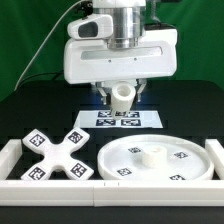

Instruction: Assemble round table

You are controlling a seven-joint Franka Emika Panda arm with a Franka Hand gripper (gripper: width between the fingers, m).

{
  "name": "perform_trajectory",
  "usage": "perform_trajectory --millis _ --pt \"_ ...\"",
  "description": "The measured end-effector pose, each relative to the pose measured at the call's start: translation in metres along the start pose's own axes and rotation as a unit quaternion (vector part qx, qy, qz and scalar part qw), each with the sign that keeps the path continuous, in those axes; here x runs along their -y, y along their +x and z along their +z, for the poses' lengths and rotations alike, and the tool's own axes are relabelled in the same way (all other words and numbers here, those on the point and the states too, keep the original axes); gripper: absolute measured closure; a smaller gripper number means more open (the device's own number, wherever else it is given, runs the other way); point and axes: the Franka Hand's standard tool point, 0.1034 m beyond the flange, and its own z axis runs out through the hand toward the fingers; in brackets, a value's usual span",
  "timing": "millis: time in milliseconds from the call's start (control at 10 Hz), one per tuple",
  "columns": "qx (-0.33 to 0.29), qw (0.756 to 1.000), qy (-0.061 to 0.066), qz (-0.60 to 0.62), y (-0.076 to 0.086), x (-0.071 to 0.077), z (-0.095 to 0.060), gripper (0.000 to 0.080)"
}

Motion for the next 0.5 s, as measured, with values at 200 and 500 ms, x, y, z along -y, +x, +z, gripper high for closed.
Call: perform_trajectory --millis 200,500 --pt "-0.049 0.999 -0.008 0.018 0.009 -0.001 -0.003 0.0393" --pt "-0.137 0.99 -0.02 0.039 0.042 0.012 -0.022 0.0393"
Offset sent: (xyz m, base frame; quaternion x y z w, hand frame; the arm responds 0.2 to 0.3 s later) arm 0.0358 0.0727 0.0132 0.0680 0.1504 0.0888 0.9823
